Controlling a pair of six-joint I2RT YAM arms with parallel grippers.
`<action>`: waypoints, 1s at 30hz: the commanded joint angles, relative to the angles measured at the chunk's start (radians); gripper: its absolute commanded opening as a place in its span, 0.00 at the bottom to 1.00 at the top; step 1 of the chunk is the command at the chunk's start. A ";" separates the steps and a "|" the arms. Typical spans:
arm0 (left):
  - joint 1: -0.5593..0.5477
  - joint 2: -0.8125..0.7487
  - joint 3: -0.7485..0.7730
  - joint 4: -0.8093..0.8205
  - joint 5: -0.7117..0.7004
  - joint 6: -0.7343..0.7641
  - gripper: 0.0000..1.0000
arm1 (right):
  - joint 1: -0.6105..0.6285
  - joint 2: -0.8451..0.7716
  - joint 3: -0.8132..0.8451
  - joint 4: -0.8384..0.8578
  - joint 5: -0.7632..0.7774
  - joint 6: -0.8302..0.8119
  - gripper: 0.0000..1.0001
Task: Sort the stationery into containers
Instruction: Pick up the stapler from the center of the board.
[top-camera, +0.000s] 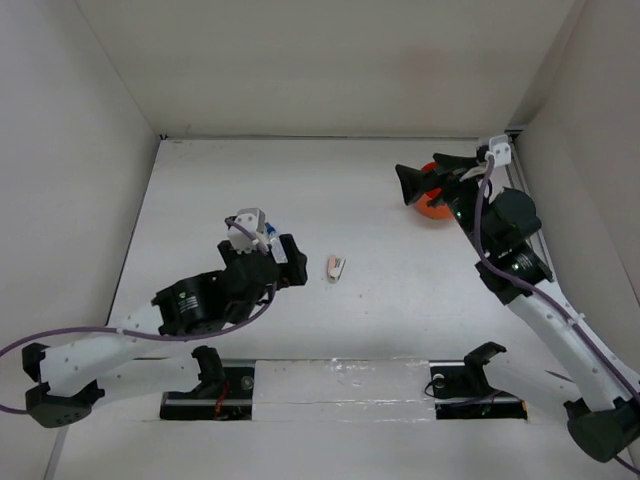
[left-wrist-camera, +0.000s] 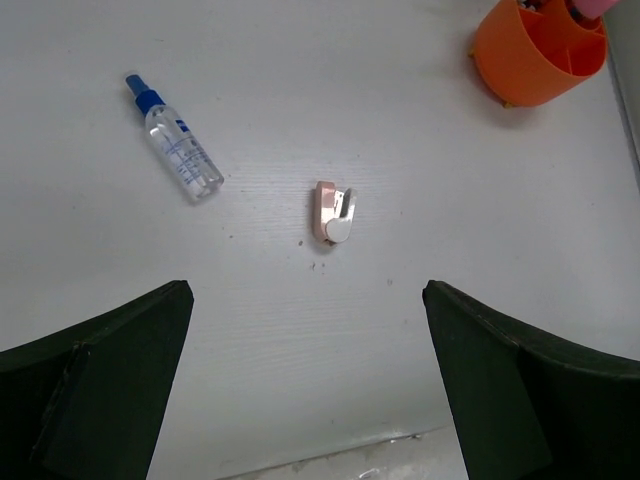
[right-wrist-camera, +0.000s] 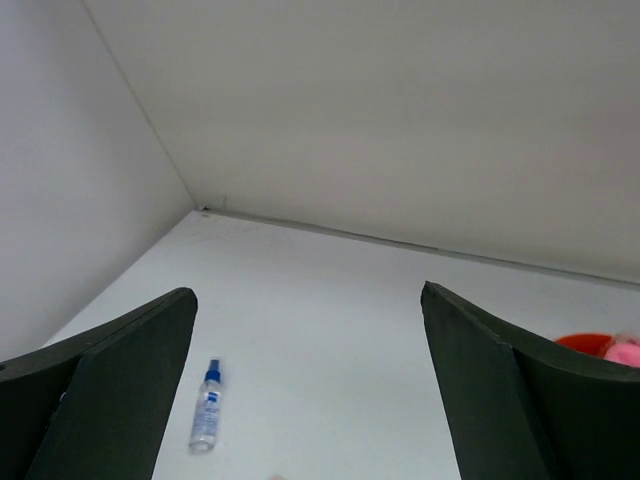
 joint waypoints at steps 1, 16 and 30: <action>0.027 0.138 -0.013 0.086 0.003 -0.043 1.00 | 0.087 -0.093 0.008 -0.138 0.239 0.020 1.00; 0.174 0.875 0.119 0.489 0.281 0.250 1.00 | 0.209 -0.222 0.004 -0.315 0.178 0.029 1.00; 0.162 0.999 0.187 0.460 0.273 0.234 1.00 | 0.247 -0.193 -0.030 -0.292 0.169 0.020 1.00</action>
